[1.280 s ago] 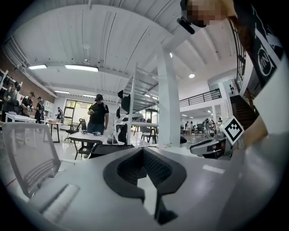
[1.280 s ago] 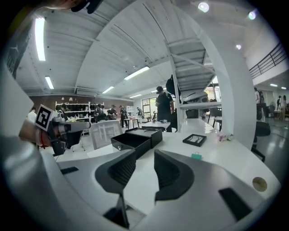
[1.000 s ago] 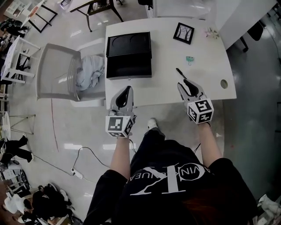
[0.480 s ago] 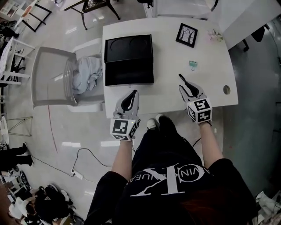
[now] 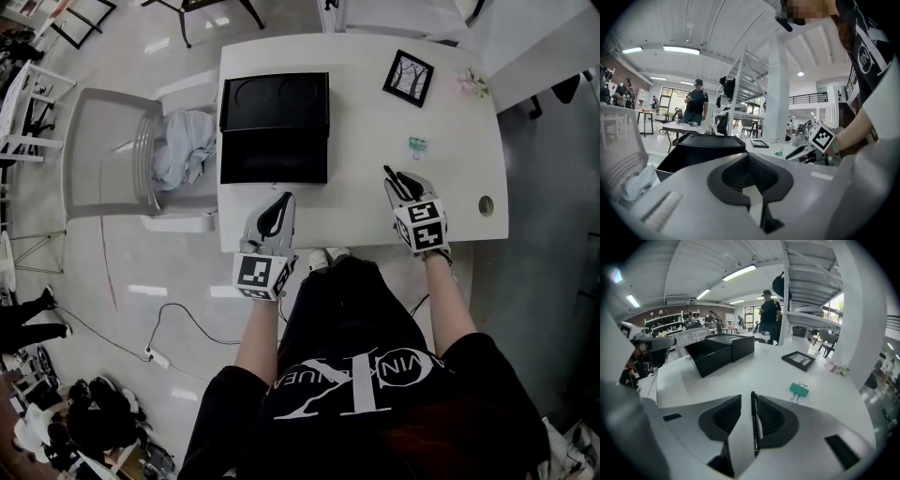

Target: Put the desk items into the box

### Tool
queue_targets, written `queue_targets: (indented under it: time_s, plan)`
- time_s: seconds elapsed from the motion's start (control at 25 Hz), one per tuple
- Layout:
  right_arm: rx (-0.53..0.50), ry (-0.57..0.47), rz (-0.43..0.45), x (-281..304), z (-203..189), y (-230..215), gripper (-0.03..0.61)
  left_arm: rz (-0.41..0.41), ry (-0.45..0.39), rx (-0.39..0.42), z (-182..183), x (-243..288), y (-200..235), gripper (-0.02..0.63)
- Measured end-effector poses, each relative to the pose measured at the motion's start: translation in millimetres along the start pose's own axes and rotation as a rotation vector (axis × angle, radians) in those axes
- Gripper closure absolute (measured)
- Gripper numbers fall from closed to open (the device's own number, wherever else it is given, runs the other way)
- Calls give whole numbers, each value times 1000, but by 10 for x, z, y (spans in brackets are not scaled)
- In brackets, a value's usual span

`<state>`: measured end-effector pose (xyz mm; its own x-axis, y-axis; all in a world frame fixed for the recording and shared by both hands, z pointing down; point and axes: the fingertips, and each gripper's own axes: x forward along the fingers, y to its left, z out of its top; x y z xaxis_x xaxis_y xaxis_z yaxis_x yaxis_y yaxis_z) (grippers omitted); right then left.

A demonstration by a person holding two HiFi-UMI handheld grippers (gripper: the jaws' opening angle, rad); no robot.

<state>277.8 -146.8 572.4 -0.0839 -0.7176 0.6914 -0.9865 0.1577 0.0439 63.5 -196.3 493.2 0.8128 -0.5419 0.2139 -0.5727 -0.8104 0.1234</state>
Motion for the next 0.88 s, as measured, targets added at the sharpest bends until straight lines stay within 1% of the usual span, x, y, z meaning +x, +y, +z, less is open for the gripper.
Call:
queue_targets:
  time_s: [0.12,0.32,0.48,0.68,0.88]
  plan:
    - [-2,46,10,62,-100,-43,479,1,6,13,-50,15,-7,604]
    - [10,87,36,139,-145,-75,479,17,19,-1,-65,66,19,604]
    - [22,100,71,157,-143,-53,482,25,27,-11,-90,93,49,604]
    - [25,108,94,170,-144,-33,499,30,24,-29,-106,103,68,603]
    - [-19,91,98,154,-102,-11,511,42,24,-39,-119,87,82,603]
